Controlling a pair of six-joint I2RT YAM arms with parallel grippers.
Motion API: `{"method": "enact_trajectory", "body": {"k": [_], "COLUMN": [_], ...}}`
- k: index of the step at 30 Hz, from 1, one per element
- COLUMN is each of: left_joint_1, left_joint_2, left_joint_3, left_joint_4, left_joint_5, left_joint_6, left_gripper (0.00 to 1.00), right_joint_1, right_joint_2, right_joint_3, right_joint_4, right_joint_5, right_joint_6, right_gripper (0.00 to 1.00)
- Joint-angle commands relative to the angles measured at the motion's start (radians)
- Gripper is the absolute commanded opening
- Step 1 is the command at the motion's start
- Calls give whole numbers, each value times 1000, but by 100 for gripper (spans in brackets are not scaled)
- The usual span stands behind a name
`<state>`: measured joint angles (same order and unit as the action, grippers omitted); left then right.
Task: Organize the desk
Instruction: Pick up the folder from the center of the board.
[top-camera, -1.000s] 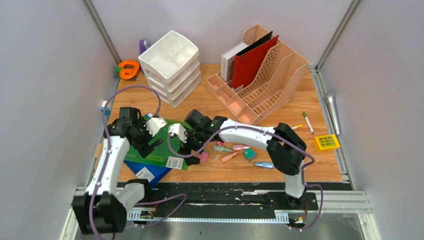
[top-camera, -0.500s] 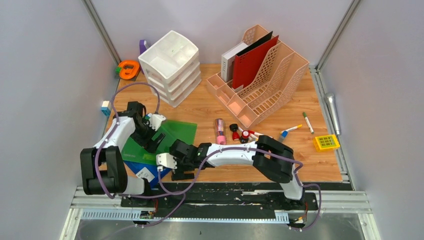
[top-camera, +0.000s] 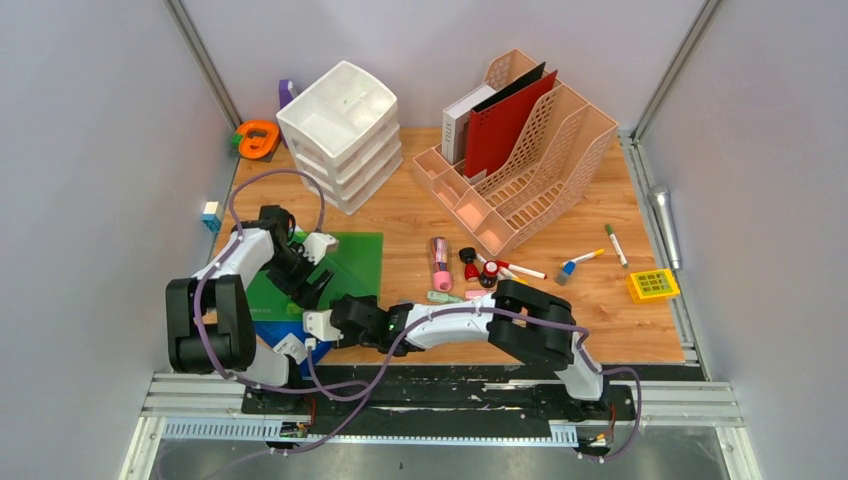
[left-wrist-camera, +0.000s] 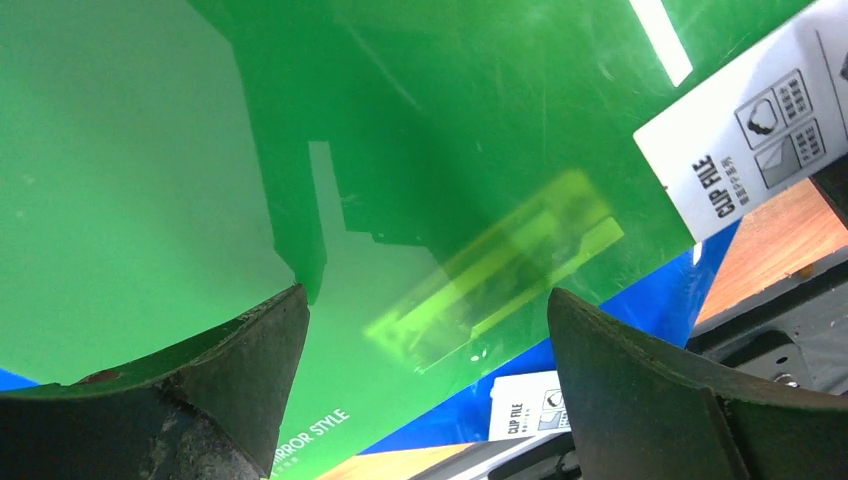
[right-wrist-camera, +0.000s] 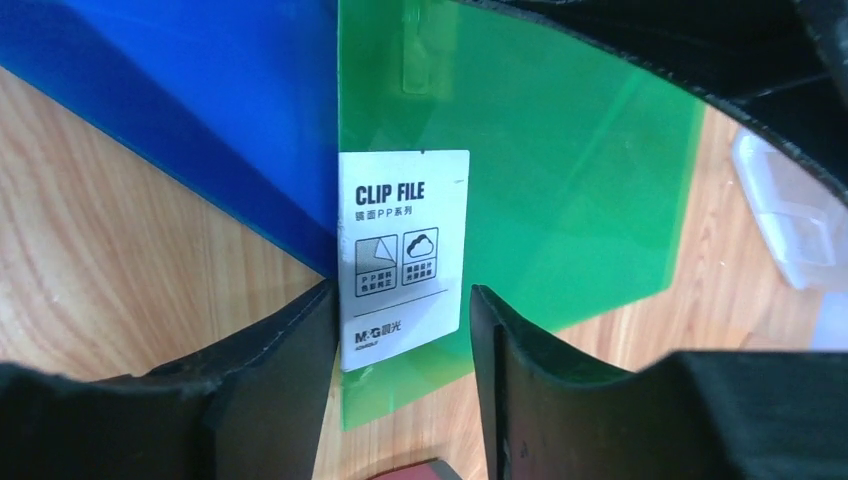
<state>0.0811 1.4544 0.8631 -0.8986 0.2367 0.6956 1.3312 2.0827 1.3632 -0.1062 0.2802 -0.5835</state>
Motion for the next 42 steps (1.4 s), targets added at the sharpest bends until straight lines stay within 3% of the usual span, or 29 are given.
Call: {"method": "enact_trajectory", "body": {"k": [1, 5, 12, 17, 25, 32, 42], "left_joint_1": [9, 8, 9, 9, 9, 16, 15], "left_joint_2": [28, 39, 14, -66, -212, -316, -393], "left_joint_3": [34, 45, 93, 166, 238, 189, 146], "left_joint_4": [-27, -41, -89, -155, -218, -154, 14], "left_joint_5": [56, 61, 66, 79, 85, 111, 302], "left_joint_6": [43, 64, 90, 134, 259, 413, 549], "left_gripper": [96, 95, 95, 97, 100, 100, 100], "right_joint_1": [16, 19, 18, 0, -108, -225, -376], "right_joint_2": [89, 107, 59, -10, -135, -232, -279], "right_joint_3": [-44, -40, -23, 14, 129, 194, 315], "right_joint_4": [-7, -6, -47, -132, -318, -399, -534], "right_joint_5": [114, 141, 157, 112, -128, -334, -606], "right_joint_6": [-45, -58, -67, -45, 29, 52, 49], "right_gripper": [48, 37, 1, 0, 0, 0, 0]}}
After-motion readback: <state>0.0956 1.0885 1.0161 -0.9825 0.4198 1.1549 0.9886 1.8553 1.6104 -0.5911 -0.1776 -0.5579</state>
